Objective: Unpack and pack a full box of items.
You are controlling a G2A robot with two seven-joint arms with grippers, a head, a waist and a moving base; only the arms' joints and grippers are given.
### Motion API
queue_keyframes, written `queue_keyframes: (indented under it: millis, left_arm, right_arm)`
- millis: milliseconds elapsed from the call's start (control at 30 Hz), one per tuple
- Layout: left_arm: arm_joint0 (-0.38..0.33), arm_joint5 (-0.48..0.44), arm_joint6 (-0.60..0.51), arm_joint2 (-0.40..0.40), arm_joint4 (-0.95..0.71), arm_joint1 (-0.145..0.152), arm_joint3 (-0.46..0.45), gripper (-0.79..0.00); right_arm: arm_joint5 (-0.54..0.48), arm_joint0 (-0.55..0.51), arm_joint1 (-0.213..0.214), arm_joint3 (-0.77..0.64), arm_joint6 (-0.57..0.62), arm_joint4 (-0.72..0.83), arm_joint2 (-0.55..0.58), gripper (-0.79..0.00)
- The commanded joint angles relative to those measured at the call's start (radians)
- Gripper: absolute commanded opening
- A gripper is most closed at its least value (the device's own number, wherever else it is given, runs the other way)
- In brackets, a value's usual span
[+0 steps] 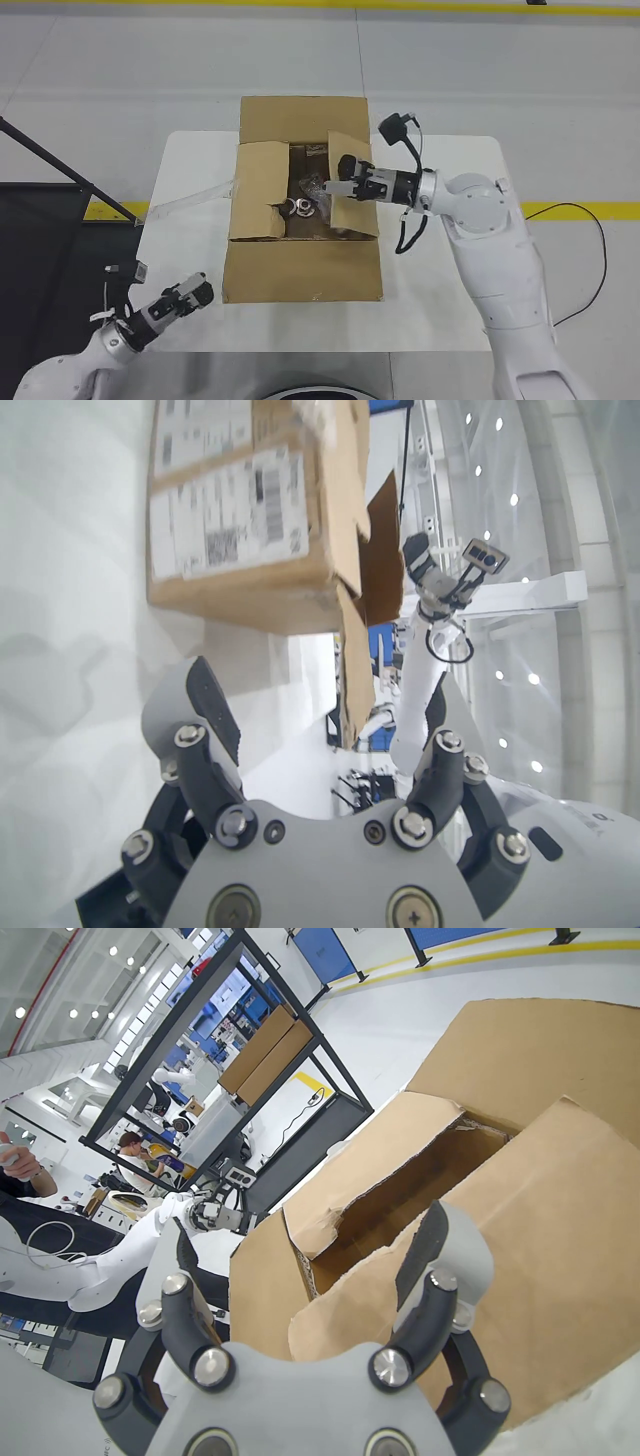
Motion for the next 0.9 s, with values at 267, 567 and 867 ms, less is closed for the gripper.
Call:
queue_keyframes:
  millis: [267,567,867]
  left_arm:
    - [-0.051,0.036,-0.161,0.073,-0.093,0.011,0.033,0.0]
    - [-0.034,-0.007,-0.102,0.124,-0.114,0.009,-0.038,0.0]
    - [-0.01,-0.043,-0.038,0.118,-0.122,0.01,-0.133,0.0]
  right_arm:
    - [0.021,0.03,0.002,0.05,-0.01,-0.017,-0.069,0.0]
    - [0.026,0.061,0.003,0.107,-0.008,-0.038,-0.124,0.0]
    - [0.01,0.062,0.012,0.1,0.002,-0.049,-0.127,0.0]
